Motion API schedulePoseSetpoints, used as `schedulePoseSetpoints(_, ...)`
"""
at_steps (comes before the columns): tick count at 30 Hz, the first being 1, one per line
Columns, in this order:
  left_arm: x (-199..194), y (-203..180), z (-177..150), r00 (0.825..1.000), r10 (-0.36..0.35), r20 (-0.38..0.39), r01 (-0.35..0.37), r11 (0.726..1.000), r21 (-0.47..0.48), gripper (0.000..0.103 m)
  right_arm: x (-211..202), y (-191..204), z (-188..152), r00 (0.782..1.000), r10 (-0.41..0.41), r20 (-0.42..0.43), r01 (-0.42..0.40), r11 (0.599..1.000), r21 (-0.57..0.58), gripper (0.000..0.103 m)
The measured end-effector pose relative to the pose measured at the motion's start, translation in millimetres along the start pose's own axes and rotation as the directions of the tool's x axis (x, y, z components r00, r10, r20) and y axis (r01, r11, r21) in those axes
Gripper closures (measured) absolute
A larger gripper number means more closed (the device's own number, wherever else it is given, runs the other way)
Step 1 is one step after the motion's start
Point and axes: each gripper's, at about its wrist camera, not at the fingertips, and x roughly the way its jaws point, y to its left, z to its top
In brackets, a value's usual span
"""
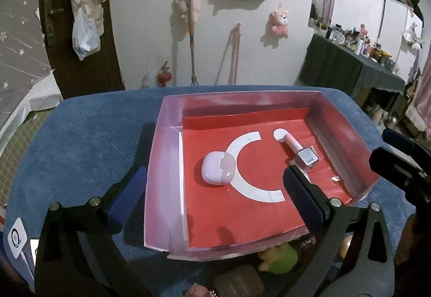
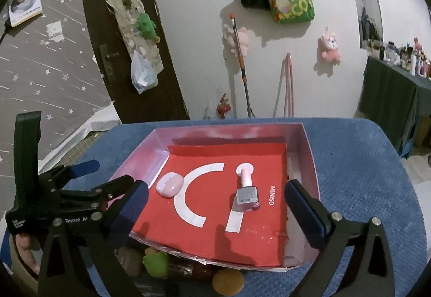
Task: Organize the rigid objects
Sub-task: 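Open both tools to release the case and polish on the red base, then withdraw both tools from the box back toward the remaining items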
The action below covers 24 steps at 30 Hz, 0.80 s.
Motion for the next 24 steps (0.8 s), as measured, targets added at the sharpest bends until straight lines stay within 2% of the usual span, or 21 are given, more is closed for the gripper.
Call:
schedulePoseSetpoints(10, -17, 3, -13, 1.0, -0.006, 0.027, 0.006, 1.0, -0.023, 0.0, -20, 12, -13, 0.998, -0.02, 0.064, 0.022, 0.999, -0.043, 0.0)
schedulePoseSetpoints(17, -28, -7, -25, 0.999, 0.005, 0.042, -0.005, 1.0, 0.007, 0.0, -27, 13, -26, 0.998, -0.003, 0.062, 0.005, 0.999, -0.042, 0.0)
schedulePoseSetpoints(24, -38, -11, -39, 0.998, 0.014, 0.054, -0.015, 1.0, 0.015, 0.0, -40, 16, -41, 0.995, 0.003, 0.099, 0.002, 0.999, -0.048, 0.0)
